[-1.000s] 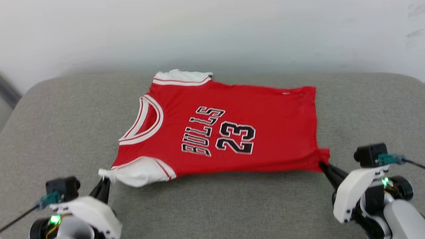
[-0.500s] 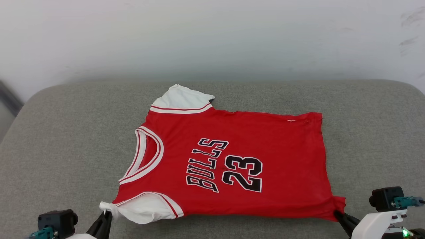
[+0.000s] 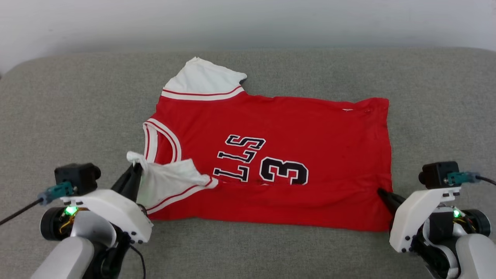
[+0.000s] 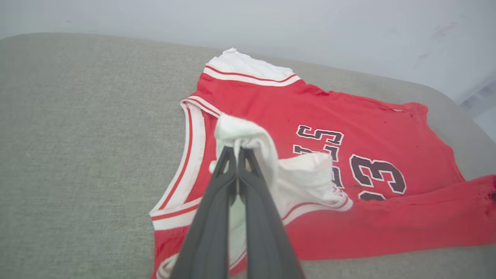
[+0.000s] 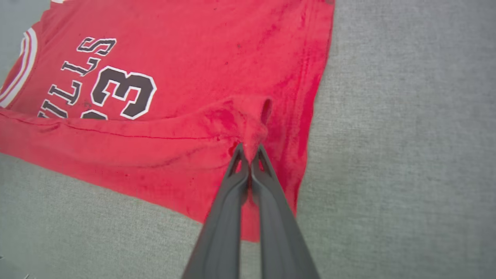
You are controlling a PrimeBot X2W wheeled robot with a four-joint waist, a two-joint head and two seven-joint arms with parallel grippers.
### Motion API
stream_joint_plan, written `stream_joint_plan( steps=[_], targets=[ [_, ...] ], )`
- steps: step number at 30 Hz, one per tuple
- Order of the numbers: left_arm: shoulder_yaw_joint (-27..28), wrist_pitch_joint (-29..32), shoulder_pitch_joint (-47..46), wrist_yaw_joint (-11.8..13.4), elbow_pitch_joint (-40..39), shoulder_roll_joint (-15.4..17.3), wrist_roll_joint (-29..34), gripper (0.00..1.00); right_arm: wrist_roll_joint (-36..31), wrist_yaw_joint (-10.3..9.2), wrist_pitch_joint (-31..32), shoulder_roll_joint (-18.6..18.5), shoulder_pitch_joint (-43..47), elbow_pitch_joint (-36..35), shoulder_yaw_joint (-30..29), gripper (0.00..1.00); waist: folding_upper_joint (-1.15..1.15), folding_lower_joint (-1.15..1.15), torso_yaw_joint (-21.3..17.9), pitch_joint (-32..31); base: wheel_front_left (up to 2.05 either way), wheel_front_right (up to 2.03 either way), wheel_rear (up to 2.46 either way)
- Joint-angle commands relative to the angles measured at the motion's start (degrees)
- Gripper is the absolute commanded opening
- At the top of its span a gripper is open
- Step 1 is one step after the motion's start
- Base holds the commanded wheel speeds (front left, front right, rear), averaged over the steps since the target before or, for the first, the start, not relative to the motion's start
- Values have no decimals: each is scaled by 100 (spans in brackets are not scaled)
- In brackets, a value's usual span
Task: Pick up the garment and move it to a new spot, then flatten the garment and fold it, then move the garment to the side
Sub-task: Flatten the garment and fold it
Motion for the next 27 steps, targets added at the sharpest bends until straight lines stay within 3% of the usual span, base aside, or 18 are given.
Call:
stream_joint_plan(
  steps=[1, 9, 11, 12, 13, 14, 19, 20, 27],
  targets=[
    [17, -80, -246, -114, 195, -78, 2, 0, -48, -2, -75, -6, -252, 148, 19, 0, 0, -1, -11, 270, 0, 0, 0],
    [-123, -115, -1047, -643, 1465, -445, -162, 0, -133, -2, -411, -77, -951, 1039, 208, 0, 0, -1, -6, 593, 0, 0, 0],
    [-163, -87, -1156, -776, 1794, -577, -252, 0, -159, -2, -523, -81, -1010, 1269, 254, 69, 0, -1, 9, 603, 0, 0, 0],
    [-184, -75, -1200, -839, 1980, -637, -289, 27, -147, -2, -577, -67, -1019, 1379, 275, 100, 0, -1, 14, 595, 0, 0, 0],
    [-209, -74, -1249, -896, 2133, -689, -314, 49, -148, -3, -636, -64, -1018, 1470, 301, 100, 0, -1, 18, 582, 0, 0, 0],
    [-226, -98, -1293, -953, 2298, -734, -342, 100, -140, -4, -692, -62, -1012, 1567, 330, 100, 0, -1, 19, 552, 0, 0, 0],
    [-212, -314, -1392, -1082, 2946, -866, -364, 100, -87, -4, -1384, -129, -900, 1678, 410, 100, 0, -1, -14, 281, 0, 0, 0],
    [-183, -379, -1303, -1150, 3172, -785, -387, 100, -119, -2, -2241, -166, -711, 1494, 381, 100, 0, -1, -67, -89, 0, 0, 0],
    [-182, 120, -1051, -1077, 2831, -355, -487, 100, -522, -2, -3331, -134, -308, 930, 141, 100, 0, -1, -160, -622, 0, 0, 0]
  ],
)
